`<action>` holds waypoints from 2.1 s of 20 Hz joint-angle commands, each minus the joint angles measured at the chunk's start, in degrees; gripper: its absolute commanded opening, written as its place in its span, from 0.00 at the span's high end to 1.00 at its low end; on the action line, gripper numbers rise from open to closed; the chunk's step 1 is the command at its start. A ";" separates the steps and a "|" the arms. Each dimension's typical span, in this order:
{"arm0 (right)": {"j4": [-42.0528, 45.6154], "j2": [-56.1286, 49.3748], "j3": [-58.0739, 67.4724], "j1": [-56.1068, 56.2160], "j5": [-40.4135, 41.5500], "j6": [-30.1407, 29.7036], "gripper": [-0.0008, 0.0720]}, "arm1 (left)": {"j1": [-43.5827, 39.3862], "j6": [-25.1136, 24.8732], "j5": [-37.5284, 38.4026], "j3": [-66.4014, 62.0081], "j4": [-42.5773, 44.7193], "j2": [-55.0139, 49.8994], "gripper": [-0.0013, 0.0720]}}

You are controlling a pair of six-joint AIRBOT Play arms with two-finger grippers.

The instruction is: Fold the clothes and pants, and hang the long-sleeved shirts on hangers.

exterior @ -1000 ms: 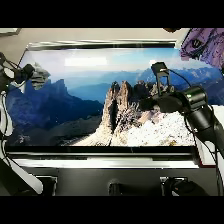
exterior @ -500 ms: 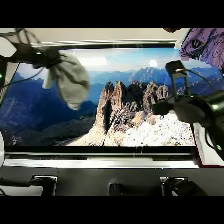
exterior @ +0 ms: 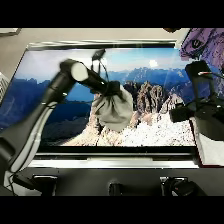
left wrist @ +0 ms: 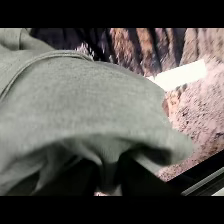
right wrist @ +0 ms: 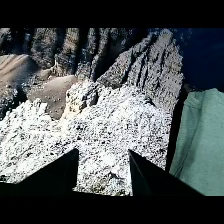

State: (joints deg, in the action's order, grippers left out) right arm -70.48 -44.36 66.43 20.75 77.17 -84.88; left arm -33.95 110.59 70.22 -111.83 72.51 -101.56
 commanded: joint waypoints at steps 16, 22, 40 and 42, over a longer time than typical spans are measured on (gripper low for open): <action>-67.34 -12.66 -34.67 -11.78 -35.91 -16.33 0.18 | 25.88 -8.20 7.34 -1.53 -0.96 -1.01 0.21; -75.87 -23.82 -34.53 0.72 -48.94 -16.24 0.18 | 26.12 -8.17 7.04 -1.53 -0.96 -1.36 0.21; -72.70 -19.69 -34.49 1.22 -47.12 -11.02 0.94 | 20.65 -18.10 -4.50 -1.55 -29.51 -22.27 0.21; -72.65 -19.69 -34.49 1.22 -45.40 -11.04 0.94 | 19.80 -18.43 -5.20 -1.55 -29.51 -23.34 0.22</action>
State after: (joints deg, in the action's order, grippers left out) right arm -143.41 -64.45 31.94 21.93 28.86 -96.71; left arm -12.82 93.30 66.85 -113.38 44.56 -122.85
